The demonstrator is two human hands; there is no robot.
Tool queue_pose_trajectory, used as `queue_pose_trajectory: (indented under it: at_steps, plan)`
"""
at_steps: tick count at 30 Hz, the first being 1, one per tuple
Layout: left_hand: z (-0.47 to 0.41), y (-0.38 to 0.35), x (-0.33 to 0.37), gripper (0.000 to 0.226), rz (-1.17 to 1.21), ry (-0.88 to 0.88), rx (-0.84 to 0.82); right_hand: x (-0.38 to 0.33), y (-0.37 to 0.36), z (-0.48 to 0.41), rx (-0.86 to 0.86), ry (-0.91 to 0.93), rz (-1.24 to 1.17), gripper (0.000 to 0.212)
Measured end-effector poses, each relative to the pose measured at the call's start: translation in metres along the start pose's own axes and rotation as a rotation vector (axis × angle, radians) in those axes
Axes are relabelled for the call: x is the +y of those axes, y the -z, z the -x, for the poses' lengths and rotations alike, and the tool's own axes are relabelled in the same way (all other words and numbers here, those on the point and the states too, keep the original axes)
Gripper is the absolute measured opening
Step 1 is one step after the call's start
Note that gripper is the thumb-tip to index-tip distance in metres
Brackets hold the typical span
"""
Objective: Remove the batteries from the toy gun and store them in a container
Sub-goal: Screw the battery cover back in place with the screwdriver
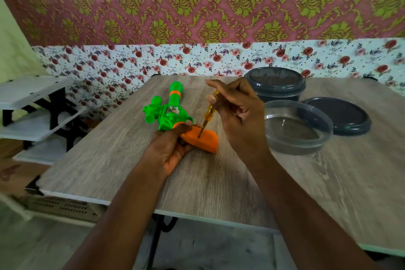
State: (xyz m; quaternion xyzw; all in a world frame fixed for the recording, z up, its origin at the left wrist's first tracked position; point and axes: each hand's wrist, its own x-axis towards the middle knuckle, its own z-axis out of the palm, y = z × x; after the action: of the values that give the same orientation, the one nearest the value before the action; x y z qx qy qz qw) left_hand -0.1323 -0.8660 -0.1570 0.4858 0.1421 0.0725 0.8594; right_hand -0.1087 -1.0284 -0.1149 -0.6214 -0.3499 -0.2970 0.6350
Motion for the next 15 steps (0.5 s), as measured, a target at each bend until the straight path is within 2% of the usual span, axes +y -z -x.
queue_pose_trajectory:
  at_steps: [4,10,15]
  plan:
    - [0.0012,0.0008,0.001,0.024,0.016,-0.001,-0.005,-0.0032,0.0,-0.0027,-0.05,-0.029,-0.108,0.027]
    - [0.0055,-0.0039,0.002,0.015,0.035,-0.006,-0.005,-0.0003,-0.001,0.0004,-0.019,0.038,0.019,0.035]
    - [0.0054,-0.004,0.0025,0.016,0.015,-0.003,-0.01,-0.001,-0.0017,0.0005,-0.071,-0.003,-0.087,0.035]
